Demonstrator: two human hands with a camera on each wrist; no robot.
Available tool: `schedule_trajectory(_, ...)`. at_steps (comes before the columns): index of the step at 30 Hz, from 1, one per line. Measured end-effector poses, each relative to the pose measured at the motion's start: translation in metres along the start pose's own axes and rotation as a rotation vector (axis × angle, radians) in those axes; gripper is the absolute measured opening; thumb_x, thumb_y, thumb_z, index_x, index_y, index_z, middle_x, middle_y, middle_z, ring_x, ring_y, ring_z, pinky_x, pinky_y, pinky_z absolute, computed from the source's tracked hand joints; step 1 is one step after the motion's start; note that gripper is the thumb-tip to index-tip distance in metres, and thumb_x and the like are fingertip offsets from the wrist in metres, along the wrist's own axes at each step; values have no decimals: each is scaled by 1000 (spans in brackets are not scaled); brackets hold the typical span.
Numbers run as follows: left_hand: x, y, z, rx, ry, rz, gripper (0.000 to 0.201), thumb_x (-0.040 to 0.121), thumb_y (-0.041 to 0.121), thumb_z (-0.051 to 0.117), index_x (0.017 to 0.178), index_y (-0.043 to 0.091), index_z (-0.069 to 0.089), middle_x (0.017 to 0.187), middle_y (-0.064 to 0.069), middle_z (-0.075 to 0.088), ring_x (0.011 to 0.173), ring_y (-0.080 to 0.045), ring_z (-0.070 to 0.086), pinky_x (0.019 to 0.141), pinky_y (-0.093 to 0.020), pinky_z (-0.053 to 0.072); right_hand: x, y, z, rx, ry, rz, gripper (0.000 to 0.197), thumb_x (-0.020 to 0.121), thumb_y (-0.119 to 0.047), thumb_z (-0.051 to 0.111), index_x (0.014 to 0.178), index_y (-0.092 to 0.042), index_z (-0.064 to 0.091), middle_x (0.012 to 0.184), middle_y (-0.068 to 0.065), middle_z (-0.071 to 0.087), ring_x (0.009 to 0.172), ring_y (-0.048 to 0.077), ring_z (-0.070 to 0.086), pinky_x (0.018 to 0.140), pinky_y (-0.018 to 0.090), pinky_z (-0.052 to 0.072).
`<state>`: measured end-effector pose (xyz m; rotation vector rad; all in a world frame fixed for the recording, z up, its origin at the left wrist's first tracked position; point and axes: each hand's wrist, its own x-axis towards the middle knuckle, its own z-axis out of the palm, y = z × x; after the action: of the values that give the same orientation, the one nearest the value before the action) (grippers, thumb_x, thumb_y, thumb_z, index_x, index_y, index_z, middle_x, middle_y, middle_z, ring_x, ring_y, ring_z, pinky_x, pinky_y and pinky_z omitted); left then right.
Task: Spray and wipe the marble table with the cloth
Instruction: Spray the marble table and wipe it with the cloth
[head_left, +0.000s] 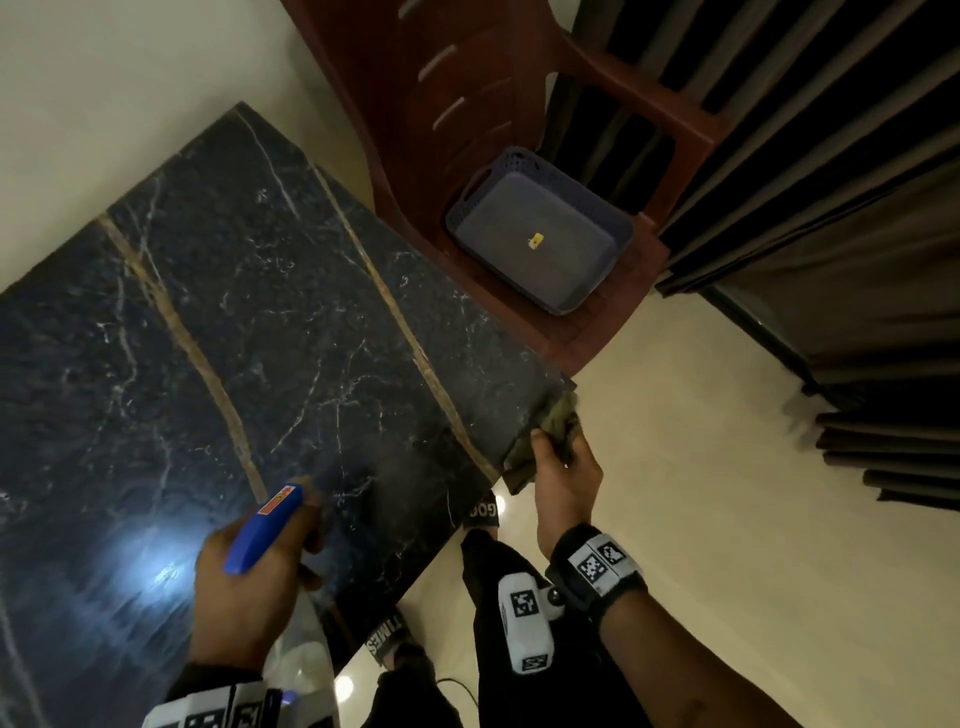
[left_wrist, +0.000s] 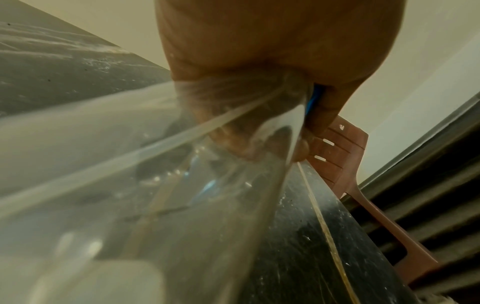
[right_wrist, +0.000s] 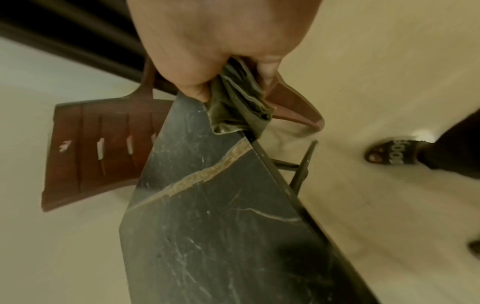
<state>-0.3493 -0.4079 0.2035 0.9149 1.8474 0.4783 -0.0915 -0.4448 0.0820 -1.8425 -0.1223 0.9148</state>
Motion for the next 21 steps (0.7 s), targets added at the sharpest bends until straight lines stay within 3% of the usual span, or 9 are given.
schedule_trajectory(3, -3, -3, 0, -23, 21, -1, 28, 97, 24, 70, 77, 5, 75, 67, -8, 71, 53, -34, 69, 71, -54, 58, -1, -4, -6, 157, 100, 129, 36, 91, -8, 66, 122, -25, 71, 109, -5, 76, 102, 17, 71, 96, 47, 57)
schedule_trajectory(5, -6, -5, 0, -36, 32, 2, 31, 96, 22, 70, 71, 6, 73, 66, -7, 71, 51, -33, 69, 71, -52, 59, 5, -12, -11, 65, 110, 43, 37, 92, -7, 64, 119, -31, 70, 110, -8, 74, 101, 11, 70, 98, 40, 56)
schedule_trajectory(9, -11, -8, -2, -131, 54, -10, 39, 97, 14, 68, 60, 1, 66, 68, -2, 70, 52, -39, 65, 50, -22, 50, 45, -31, -14, -375, -112, -234, 56, 94, -7, 62, 147, -25, 52, 143, -10, 57, 125, 7, 57, 110, 24, 43)
schedule_trajectory(11, -12, -9, -4, -181, 50, -7, 36, 98, 14, 68, 67, -5, 68, 61, -11, 66, 51, -40, 62, 45, -21, 47, 69, -40, -16, -579, -227, -380, 55, 93, 2, 61, 145, -15, 53, 148, -8, 51, 134, 9, 50, 112, 10, 30)
schedule_trajectory(13, -12, -11, -8, -211, 46, -11, 36, 98, 12, 67, 69, -9, 67, 60, -16, 64, 53, -37, 60, 47, -22, 49, 86, -54, -22, -747, -388, -500, 53, 91, 9, 60, 140, -10, 58, 145, -5, 52, 134, 11, 50, 109, 3, 28)
schedule_trajectory(16, -8, -13, -22, -258, 22, -41, 34, 99, 16, 67, 72, -6, 70, 59, -15, 65, 59, -39, 62, 63, -43, 56, 90, -74, -33, -931, -589, -582, 57, 89, 9, 61, 142, -13, 57, 146, -8, 51, 132, 5, 48, 111, 8, 30)
schedule_trajectory(18, -8, -14, -32, -271, 23, -52, 35, 97, 20, 69, 75, -6, 72, 59, -17, 66, 62, -48, 64, 70, -57, 56, 91, -81, -37, -1040, -602, -550, 58, 90, 6, 62, 143, -16, 55, 141, -7, 56, 125, 6, 53, 114, 20, 36)
schedule_trajectory(20, -11, -13, -46, -284, 42, -58, 32, 95, 24, 72, 77, -2, 75, 61, -16, 68, 63, -47, 67, 71, -61, 58, 85, -93, -28, -1130, -594, -474, 56, 92, 3, 60, 143, -18, 55, 118, -5, 64, 97, 10, 58, 105, 37, 49)
schedule_trajectory(21, -12, -10, -54, -296, 54, -50, 31, 94, 25, 73, 77, -1, 76, 61, -16, 69, 61, -44, 67, 71, -61, 58, 82, -103, -14, -1153, -612, -455, 54, 93, 3, 59, 143, -17, 56, 107, -5, 64, 84, 7, 55, 96, 37, 52)
